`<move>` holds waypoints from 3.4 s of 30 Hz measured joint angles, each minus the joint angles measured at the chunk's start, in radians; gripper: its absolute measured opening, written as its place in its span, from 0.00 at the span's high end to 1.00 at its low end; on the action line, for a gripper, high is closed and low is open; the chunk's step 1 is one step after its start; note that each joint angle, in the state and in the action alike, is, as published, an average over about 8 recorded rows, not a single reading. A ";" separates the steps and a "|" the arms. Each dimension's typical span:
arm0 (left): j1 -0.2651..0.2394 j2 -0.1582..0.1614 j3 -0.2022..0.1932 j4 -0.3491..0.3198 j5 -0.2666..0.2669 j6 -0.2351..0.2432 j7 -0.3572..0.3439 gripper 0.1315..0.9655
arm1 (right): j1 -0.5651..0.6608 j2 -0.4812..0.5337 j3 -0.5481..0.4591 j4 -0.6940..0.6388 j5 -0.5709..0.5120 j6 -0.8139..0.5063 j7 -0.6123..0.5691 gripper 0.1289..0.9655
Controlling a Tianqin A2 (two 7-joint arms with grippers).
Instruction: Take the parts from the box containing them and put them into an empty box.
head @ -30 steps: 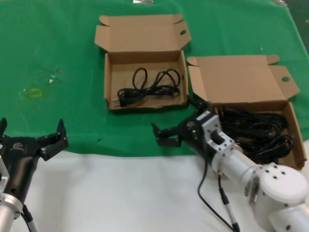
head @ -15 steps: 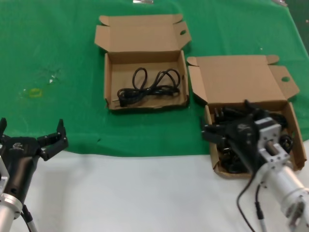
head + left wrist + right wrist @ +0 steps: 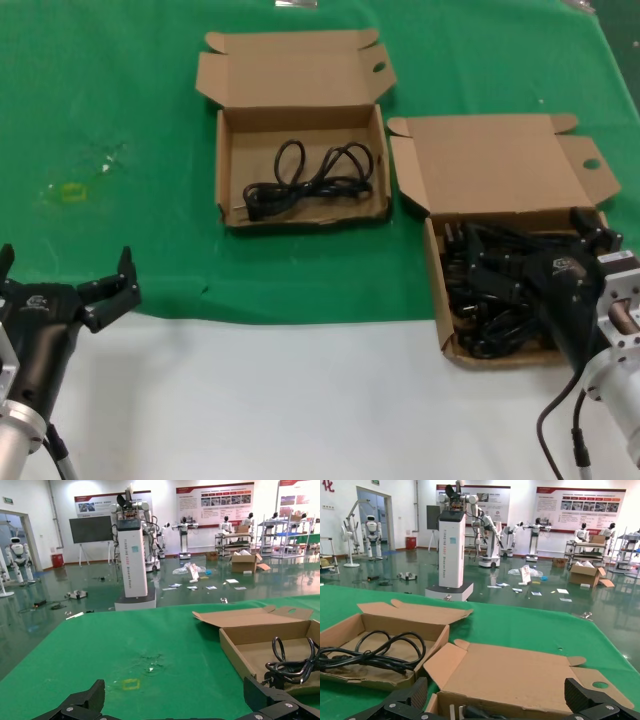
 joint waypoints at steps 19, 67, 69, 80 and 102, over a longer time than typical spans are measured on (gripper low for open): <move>0.000 0.000 0.000 0.000 0.000 0.000 0.000 0.00 | 0.000 0.000 0.000 0.000 0.000 0.000 0.000 0.00; 0.000 0.000 0.000 0.000 0.000 0.000 0.000 0.00 | 0.000 0.000 0.000 0.000 0.000 0.000 0.000 0.00; 0.000 0.000 0.000 0.000 0.000 0.000 0.000 0.00 | 0.000 0.000 0.000 0.000 0.000 0.000 0.000 0.00; 0.000 0.000 0.000 0.000 0.000 0.000 0.000 0.00 | 0.000 0.000 0.000 0.000 0.000 0.000 0.000 0.00; 0.000 0.000 0.000 0.000 0.000 0.000 0.000 0.00 | 0.000 0.000 0.000 0.000 0.000 0.000 0.000 0.00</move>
